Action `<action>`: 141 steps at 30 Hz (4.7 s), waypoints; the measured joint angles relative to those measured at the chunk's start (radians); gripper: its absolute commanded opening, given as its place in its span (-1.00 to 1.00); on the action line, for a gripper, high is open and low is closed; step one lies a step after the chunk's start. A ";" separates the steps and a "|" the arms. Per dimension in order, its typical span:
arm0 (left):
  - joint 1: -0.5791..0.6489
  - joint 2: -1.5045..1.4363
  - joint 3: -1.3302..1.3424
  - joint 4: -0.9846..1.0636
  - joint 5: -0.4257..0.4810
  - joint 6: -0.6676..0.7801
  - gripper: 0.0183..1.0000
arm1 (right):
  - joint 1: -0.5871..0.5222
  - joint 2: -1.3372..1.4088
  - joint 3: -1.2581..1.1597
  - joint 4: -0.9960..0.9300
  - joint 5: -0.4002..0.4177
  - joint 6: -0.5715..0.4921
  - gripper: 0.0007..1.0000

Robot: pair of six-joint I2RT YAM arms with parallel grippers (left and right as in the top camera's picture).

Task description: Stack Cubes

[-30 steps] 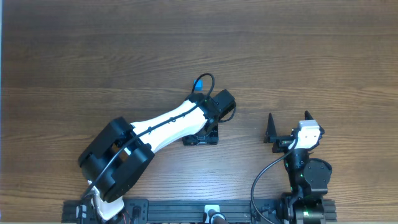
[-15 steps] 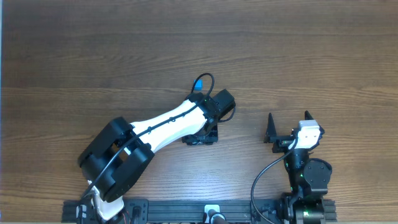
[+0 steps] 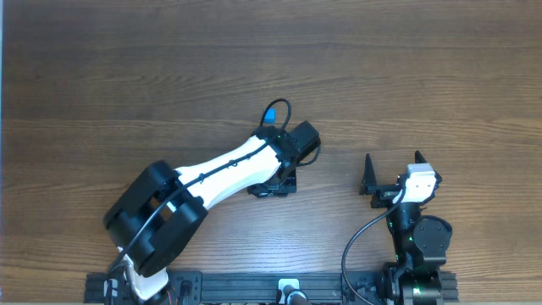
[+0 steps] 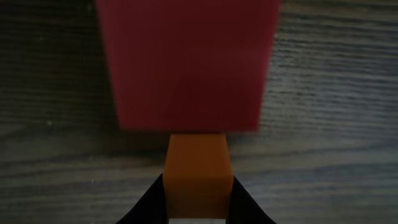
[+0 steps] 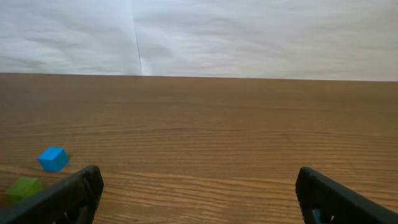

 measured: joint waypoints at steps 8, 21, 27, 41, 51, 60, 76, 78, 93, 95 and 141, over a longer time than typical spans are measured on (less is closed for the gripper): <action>0.007 -0.130 0.005 -0.034 -0.001 0.001 -0.96 | 0.000 0.000 0.000 0.000 0.000 -0.001 0.98; 0.093 -0.136 0.148 -0.139 -0.027 0.057 -0.96 | 0.000 0.000 0.000 0.000 0.000 -0.001 0.98; 0.120 -0.130 0.150 -0.101 -0.014 0.101 -0.96 | 0.000 0.000 0.000 0.000 0.000 -0.001 0.99; 0.149 -0.039 0.200 -0.117 -0.004 0.132 -0.96 | 0.000 0.000 0.000 0.000 0.000 -0.001 0.99; 0.151 -0.032 0.202 -0.135 0.047 0.151 -0.96 | 0.000 0.000 0.000 0.000 0.000 0.000 0.98; 0.151 -0.032 0.215 -0.151 0.065 0.158 -0.96 | 0.000 0.000 0.000 0.000 0.000 -0.001 0.98; 0.152 -0.016 0.215 -0.142 0.064 0.158 -0.96 | 0.000 0.000 0.000 0.000 0.000 0.000 0.98; 0.152 -0.013 0.215 -0.142 0.064 0.158 -0.96 | 0.000 0.000 0.000 0.000 0.000 0.000 0.99; 0.156 0.001 0.215 -0.140 0.042 0.158 -0.96 | 0.000 0.000 0.000 0.000 0.000 -0.001 0.98; 0.156 0.001 0.215 -0.139 0.040 0.158 -0.96 | 0.000 0.000 0.000 0.000 0.000 -0.001 0.99; 0.147 0.016 0.222 -0.128 0.037 0.158 -0.82 | 0.000 0.000 0.000 0.000 0.000 0.000 0.99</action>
